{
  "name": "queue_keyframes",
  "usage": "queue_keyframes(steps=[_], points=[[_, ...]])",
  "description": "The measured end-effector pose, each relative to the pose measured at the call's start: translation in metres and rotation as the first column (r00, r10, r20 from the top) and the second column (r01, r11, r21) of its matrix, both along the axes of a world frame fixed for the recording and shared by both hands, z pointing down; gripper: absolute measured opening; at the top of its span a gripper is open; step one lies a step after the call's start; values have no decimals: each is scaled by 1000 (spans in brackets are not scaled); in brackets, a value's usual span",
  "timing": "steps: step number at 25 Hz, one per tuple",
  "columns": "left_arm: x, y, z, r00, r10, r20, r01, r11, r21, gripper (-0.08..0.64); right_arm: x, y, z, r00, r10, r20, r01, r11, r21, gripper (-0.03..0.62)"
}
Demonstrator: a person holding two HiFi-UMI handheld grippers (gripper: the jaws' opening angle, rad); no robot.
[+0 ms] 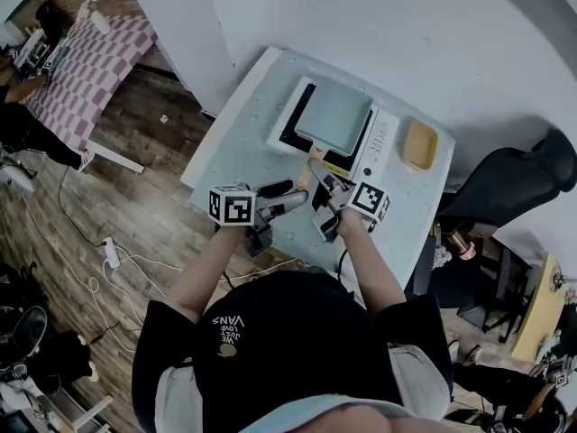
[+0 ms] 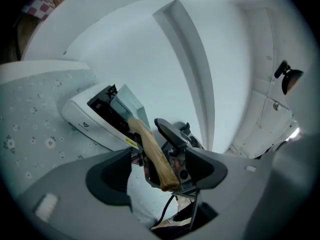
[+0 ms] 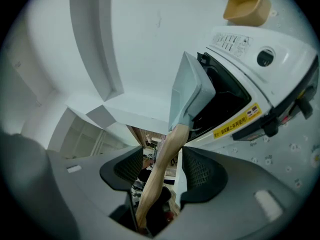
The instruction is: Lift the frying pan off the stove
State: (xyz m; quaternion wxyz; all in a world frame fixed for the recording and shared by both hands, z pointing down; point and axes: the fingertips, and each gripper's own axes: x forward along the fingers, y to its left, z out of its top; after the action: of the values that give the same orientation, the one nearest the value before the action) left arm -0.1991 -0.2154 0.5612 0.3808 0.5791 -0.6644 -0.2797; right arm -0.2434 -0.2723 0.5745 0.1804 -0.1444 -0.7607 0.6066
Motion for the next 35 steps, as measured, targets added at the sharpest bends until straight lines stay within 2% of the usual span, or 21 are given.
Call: queue_keyframes(steps=[5, 9, 13, 20, 22, 23, 27, 32, 35], points=[[3, -10, 7, 998, 53, -47, -53, 998, -14, 314, -12, 1, 12, 999, -18, -39, 15, 997, -69, 233], [8, -16, 10, 991, 99, -88, -100, 995, -10, 313, -18, 6, 21, 994, -68, -90, 55, 989, -140, 233], [5, -17, 10, 987, 92, -135, -91, 996, 11, 311, -24, 3, 24, 992, -74, -106, 56, 985, -162, 233], [5, -23, 14, 974, 90, -206, -85, 996, 36, 293, -27, 7, 26, 988, -109, -105, 93, 984, -151, 232], [4, -25, 14, 970, 94, -224, -83, 995, 55, 184, -29, 8, 25, 990, -122, -72, 109, 981, -162, 216], [4, -26, 14, 968, 94, -234, -80, 995, 67, 166, -31, 9, 24, 991, -127, -50, 117, 979, -170, 202], [3, -26, 13, 963, 83, -255, -63, 994, 88, 160, -29, 9, 25, 988, -140, -61, 130, 981, -143, 186], [3, -26, 16, 966, 72, -249, -58, 996, 63, 149, -27, 9, 27, 987, -139, -83, 132, 987, -90, 183], [7, -25, 17, 971, 69, -227, -60, 997, 46, 149, -28, 14, 22, 987, -153, -37, 148, 983, -110, 179]])
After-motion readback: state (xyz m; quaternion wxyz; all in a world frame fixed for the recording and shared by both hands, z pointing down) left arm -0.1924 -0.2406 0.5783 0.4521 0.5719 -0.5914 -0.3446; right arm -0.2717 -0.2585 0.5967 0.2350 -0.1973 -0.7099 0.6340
